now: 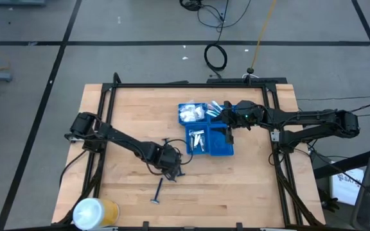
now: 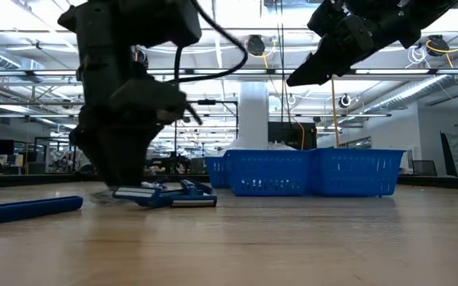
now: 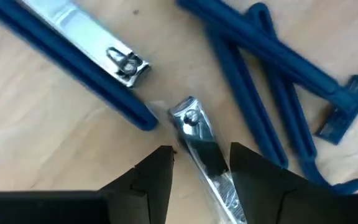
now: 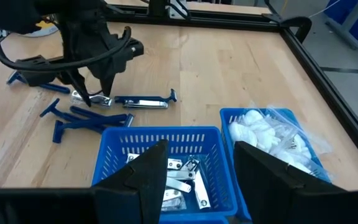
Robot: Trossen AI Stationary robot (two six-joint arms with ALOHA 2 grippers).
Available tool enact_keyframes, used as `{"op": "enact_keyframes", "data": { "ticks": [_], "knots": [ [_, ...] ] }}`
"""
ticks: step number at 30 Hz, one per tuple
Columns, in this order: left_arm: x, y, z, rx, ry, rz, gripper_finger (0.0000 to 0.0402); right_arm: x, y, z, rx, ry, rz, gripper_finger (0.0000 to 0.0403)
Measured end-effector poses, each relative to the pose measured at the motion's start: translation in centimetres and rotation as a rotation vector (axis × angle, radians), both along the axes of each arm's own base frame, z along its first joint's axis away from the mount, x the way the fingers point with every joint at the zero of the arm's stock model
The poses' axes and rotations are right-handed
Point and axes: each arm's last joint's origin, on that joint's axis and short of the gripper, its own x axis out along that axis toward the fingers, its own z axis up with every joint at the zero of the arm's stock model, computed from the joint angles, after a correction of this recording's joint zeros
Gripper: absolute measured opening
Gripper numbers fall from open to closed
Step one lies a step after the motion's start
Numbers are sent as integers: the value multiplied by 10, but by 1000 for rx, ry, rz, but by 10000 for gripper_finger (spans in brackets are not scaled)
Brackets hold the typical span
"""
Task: Pick & Place Travel size toiletries
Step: Put the silver nail cutter into the bottom left blue basket
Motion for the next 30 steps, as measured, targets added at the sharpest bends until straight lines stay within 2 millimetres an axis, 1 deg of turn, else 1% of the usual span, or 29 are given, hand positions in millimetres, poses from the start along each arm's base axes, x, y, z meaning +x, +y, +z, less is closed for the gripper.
{"op": "enact_keyframes", "data": {
  "ticks": [3, 7, 10, 14, 16, 18, 23, 26, 30],
  "knots": [
    [-8, 3, -1, 29, 86, 8, 161, 0, 0, 0, 0, 0, 0, 171],
    [-17, 5, -1, 42, 177, 70, 161, 0, 0, 0, 0, 0, 1, 171],
    [-18, 7, -1, 46, 195, 97, 161, 0, 0, 0, 0, 0, 1, 171],
    [-18, 7, -2, 47, 197, 74, 157, 0, 0, 0, 0, 0, 1, 171],
    [-19, 7, -2, 42, 200, 72, 143, 0, 0, 0, 3, 0, -1, 171],
    [-19, 7, -2, 27, 204, 78, 118, 0, 0, 0, 7, 0, -2, 171],
    [-19, 7, -2, -5, 221, 68, 28, 0, 0, 0, 7, 0, -2, 171],
    [-20, 7, 1, -22, 220, 45, 27, 0, 0, 0, 7, 0, -2, 171],
    [-19, 8, 12, -2, 185, 25, 41, 0, 0, 0, 7, -2, -2, 171]
  ]
}}
